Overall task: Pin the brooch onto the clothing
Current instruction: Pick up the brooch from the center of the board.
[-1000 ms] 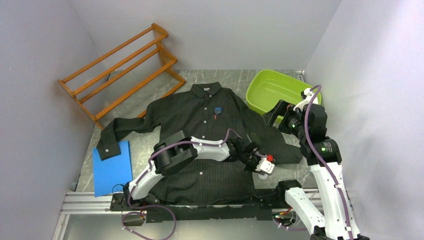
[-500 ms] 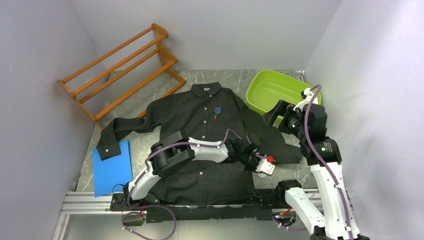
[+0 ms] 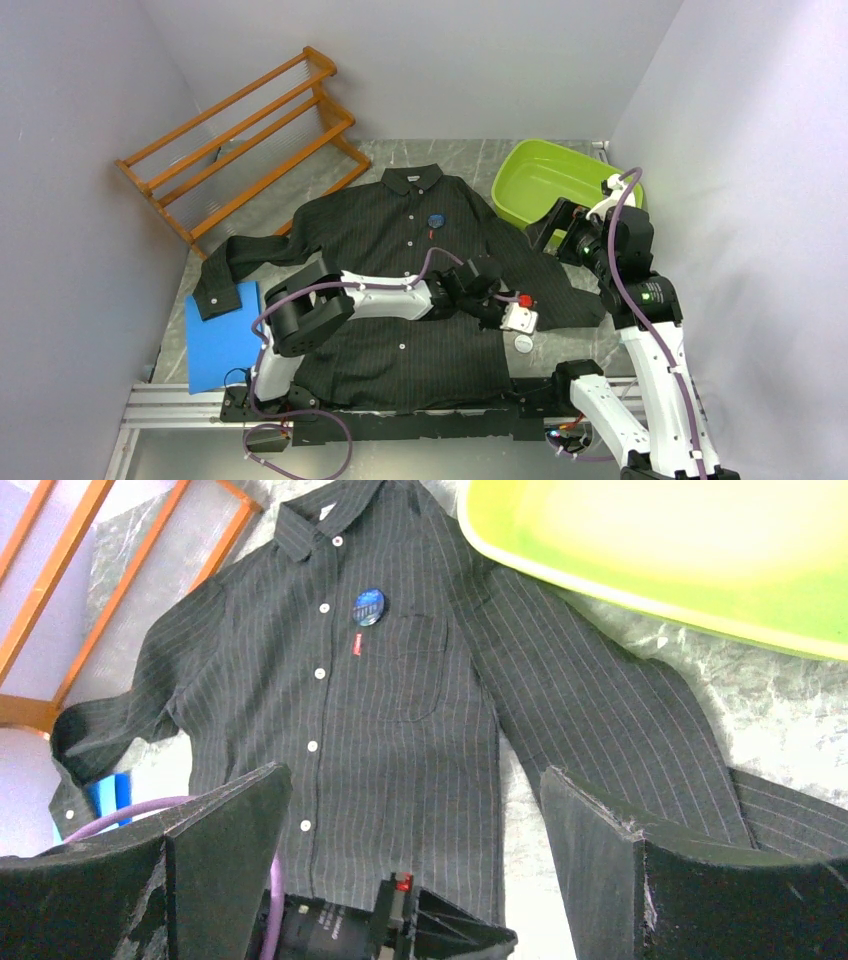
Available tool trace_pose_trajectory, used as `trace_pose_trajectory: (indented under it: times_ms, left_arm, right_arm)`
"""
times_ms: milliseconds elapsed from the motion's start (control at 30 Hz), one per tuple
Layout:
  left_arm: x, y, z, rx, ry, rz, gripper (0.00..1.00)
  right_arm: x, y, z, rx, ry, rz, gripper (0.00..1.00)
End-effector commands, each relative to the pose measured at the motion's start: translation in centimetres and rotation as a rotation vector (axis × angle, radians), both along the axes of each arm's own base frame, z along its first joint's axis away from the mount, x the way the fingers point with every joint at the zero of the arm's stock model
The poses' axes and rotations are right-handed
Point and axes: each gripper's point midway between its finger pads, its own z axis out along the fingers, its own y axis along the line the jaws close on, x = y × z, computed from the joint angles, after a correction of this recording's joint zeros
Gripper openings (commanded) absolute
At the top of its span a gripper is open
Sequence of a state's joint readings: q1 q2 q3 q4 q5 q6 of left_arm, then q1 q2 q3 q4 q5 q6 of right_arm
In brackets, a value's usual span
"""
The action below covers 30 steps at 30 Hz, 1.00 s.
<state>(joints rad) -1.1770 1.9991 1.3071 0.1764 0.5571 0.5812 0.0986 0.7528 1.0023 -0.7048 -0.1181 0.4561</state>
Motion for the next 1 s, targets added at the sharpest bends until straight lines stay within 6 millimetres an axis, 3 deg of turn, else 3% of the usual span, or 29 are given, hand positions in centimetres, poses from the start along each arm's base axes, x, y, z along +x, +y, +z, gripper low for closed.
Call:
trace_pose_trajectory:
  times_ms: [0,133,233,533,967]
  left_arm:
    - [1.0,1.6,1.2,-0.008,0.017,0.046,0.05]
    - [-0.1,1.5,0.8,-0.008,0.070,0.006,0.34]
    - [-0.7,0.8,0.0,-0.016,0.113,-0.019,0.43]
    - [-1.2,-0.9,-3.1,0.054,0.135,-0.087,0.37]
    - [-1.8,-1.5,-5.2,0.084,0.116,-0.096,0.35]
  right_arm:
    - [0.6,0.3,0.5,0.007,-0.036,0.018,1.00]
    - [0.7,0.5,0.0,0.016,-0.027,0.024,1.00]
    - [0.8,0.6,0.1,0.020,-0.029,0.027,1.00]
    - [0.6,0.3,-0.2,0.002,-0.025,0.018,1.00]
    - [0.5,0.0,-0.5,-0.016,-0.019,0.014,1.00]
